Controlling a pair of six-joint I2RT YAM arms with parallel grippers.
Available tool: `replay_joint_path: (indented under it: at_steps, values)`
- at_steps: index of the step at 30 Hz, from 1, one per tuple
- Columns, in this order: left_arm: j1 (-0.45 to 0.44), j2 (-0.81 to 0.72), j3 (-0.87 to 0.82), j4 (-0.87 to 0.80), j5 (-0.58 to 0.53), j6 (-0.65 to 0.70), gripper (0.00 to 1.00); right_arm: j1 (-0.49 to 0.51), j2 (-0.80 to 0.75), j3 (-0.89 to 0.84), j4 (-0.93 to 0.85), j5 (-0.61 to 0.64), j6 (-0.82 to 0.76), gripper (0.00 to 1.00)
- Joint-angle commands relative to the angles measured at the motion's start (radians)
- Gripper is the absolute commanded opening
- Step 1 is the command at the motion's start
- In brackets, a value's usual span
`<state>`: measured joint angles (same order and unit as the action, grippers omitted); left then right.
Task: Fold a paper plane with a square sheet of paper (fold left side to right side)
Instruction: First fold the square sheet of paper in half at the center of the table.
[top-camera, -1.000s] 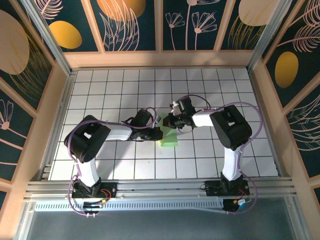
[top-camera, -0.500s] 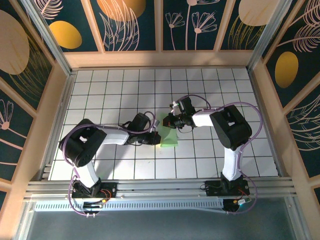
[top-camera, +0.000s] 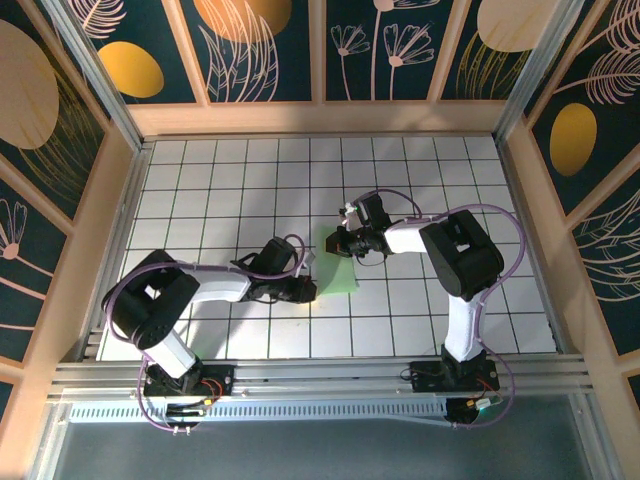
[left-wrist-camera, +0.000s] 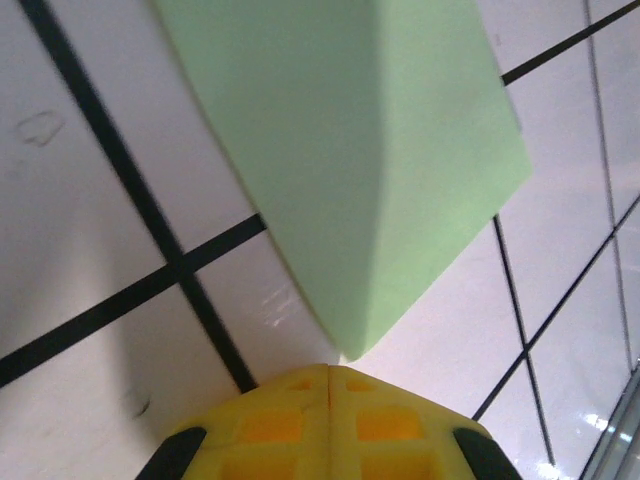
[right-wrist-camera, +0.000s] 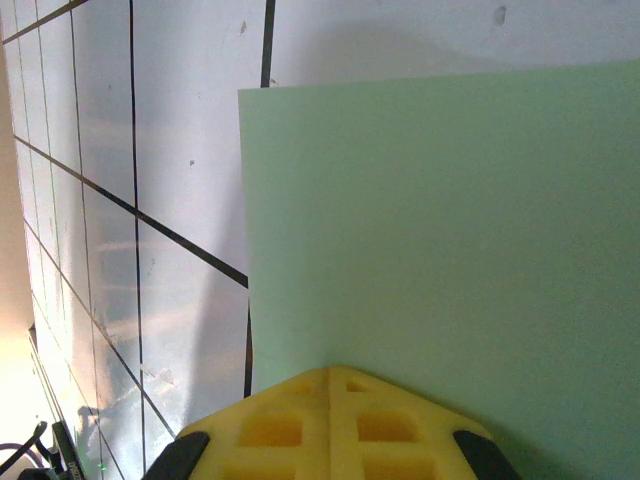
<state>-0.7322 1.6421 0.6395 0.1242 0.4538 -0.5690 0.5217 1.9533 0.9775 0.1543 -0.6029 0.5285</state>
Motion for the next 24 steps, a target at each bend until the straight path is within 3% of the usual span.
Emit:
replay_joint_path:
  at_steps: [1, 12, 24]
  values:
    - [-0.002, -0.038, 0.064, -0.105, -0.072, -0.009, 0.00, 0.000, 0.043, -0.014, -0.094, 0.069, -0.030, 0.00]
    - [-0.001, 0.132, 0.182, 0.001, 0.016, -0.023, 0.00, 0.000, 0.037, -0.016, -0.095, 0.072, -0.032, 0.00]
    - [-0.006, 0.145, 0.096, 0.016, 0.052, -0.021, 0.00, 0.002, 0.040, -0.008, -0.115, 0.078, -0.041, 0.00]
